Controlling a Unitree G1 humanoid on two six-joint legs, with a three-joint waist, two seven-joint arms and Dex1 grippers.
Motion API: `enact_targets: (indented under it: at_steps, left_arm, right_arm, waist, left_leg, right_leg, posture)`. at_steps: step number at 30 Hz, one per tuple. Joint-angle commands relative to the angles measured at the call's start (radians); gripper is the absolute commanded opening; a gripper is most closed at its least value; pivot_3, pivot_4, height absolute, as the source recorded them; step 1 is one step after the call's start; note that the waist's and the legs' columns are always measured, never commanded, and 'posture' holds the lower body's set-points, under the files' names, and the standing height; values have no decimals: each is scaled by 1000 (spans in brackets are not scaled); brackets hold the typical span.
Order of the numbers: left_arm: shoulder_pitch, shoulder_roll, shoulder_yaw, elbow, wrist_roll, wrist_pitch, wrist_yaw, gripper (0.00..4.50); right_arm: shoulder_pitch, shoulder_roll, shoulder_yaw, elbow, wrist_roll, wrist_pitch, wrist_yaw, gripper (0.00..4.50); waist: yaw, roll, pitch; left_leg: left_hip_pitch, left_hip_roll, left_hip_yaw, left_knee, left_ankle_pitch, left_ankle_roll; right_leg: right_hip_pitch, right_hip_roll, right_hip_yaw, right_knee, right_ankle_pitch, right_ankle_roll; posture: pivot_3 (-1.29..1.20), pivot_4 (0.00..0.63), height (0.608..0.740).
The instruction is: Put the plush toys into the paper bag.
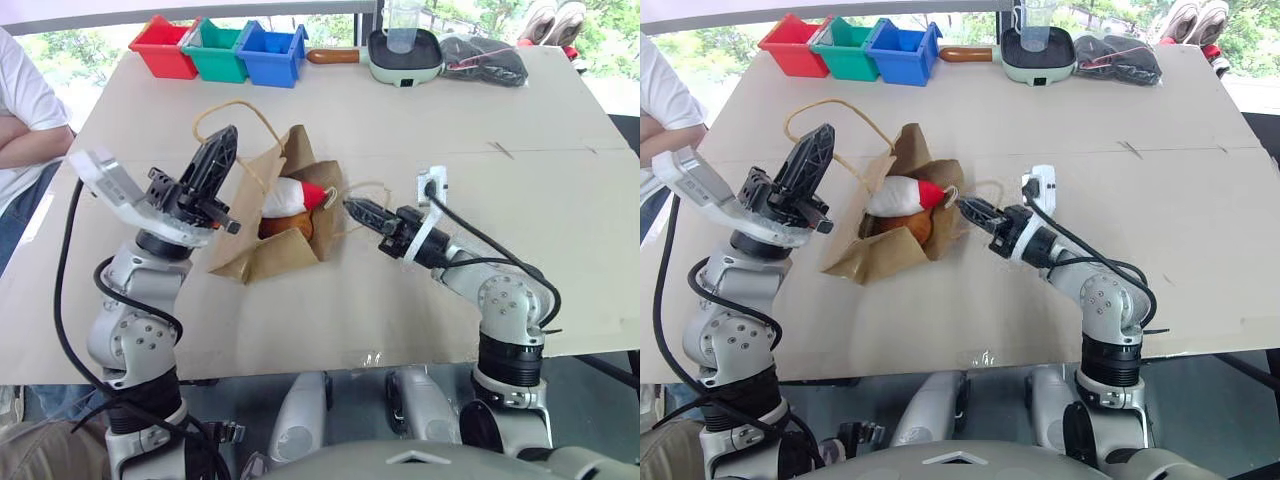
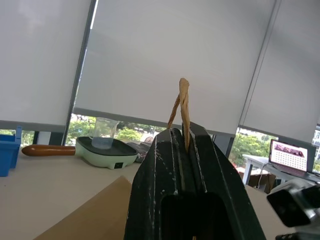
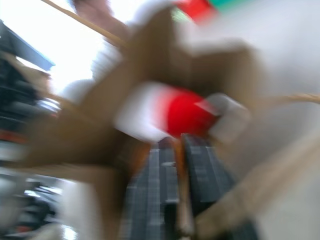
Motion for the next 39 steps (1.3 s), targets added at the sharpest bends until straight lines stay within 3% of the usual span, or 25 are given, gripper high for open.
enact_targets:
  at_steps: [1, 6, 14, 15, 18, 23, 24, 25, 26, 32, 39]
  left_arm:
    - [-54, 67, 88, 33, -65, 3, 11, 0]
    - [-128, 128, 83, 145, -67, 32, -19, 0]
    - [-112, 157, -68, 237, 23, 102, -135, 0]
    - [-109, 172, -66, 247, 19, 115, -156, 0]
    - [-91, 232, -40, 264, 24, 129, -209, 944]
    - [-8, 292, 55, 235, -36, 167, -257, 3143]
    - [23, 304, 84, 222, -58, 182, -270, 3566]
    - [52, 314, 111, 207, -78, 194, -279, 4166]
    - [79, 325, 130, 193, -85, 202, -284, 4474]
    - [212, 351, 221, 130, -138, 245, -324, 4474]
    - [383, 352, 296, 76, -139, 246, -387, 4474]
  right_arm:
    - [-108, -19, 0, -132, 202, 1, 26, 46]
    - [-240, -120, -1, -110, 239, 6, -49, 46]
    - [-114, -374, 132, -178, 150, -22, 9, 46]
    - [-115, -393, 140, -183, 145, -26, 16, 544]
    - [-121, -476, 150, -198, 150, -27, 69, 1853]
    - [-131, -581, 117, -220, 220, -8, 131, 4221]
    - [-143, -592, 104, -221, 257, -3, 141, 4499]
    - [-161, -590, 96, -221, 287, -8, 139, 4500]
    - [-182, -581, 91, -215, 310, -12, 124, 4500]
    - [-289, -557, 147, -169, 285, -47, 134, 4500]
    - [-280, -670, 188, -161, 234, -62, 259, 4500]
  waist:
    - [-1, 0, 0]
    - [2, 0, 0]
    - [-4, -1, 0]
    - [-7, -1, 0]
    - [-6, -1, 0]
    - [-3, 0, 0]
    - [-4, 0, 0]
    - [-4, -1, 0]
    - [-5, -1, 0]
    - [6, -1, 0]
    - [4, -1, 0]
  left_leg:
    - [1, 0, 0, 0, 0, 0]
    - [1, 0, 0, 0, 0, 0]
    - [0, -1, 0, -1, 0, 0]
    - [0, 0, 1, -1, 0, 0]
    - [1, 2, 0, -2, 0, 0]
    - [0, 3, 2, -3, 0, 0]
    - [0, 3, 2, -3, 0, 0]
    - [0, 3, 3, -3, 0, 0]
    - [0, 3, 2, -4, 0, 0]
    - [0, 7, 2, -4, 0, 0]
    - [0, 7, 3, -6, 0, 0]
  right_leg:
    - [0, 0, 0, 0, 0, 0]
    - [0, 1, -1, 0, 0, 0]
    - [2, -1, -1, -5, 0, 0]
    - [1, 0, 0, -5, 0, 0]
    - [0, 3, 0, -4, 0, 0]
    - [0, 2, 0, -5, 0, 0]
    - [0, 1, 1, -5, 0, 0]
    - [0, 1, 1, -6, 0, 0]
    - [0, 1, 1, -6, 0, 0]
    - [0, 1, 0, -6, 0, 0]
    - [0, -1, 0, -11, 0, 0]
  posture:
    - [0, 150, 740]
    - [0, 150, 740]
    - [0, 150, 740]
    - [0, 150, 740]
    - [0, 150, 740]
    - [0, 150, 740]
    - [0, 150, 740]
    - [0, 150, 740]
    - [0, 150, 740]
    - [0, 150, 740]
    - [0, 150, 740]
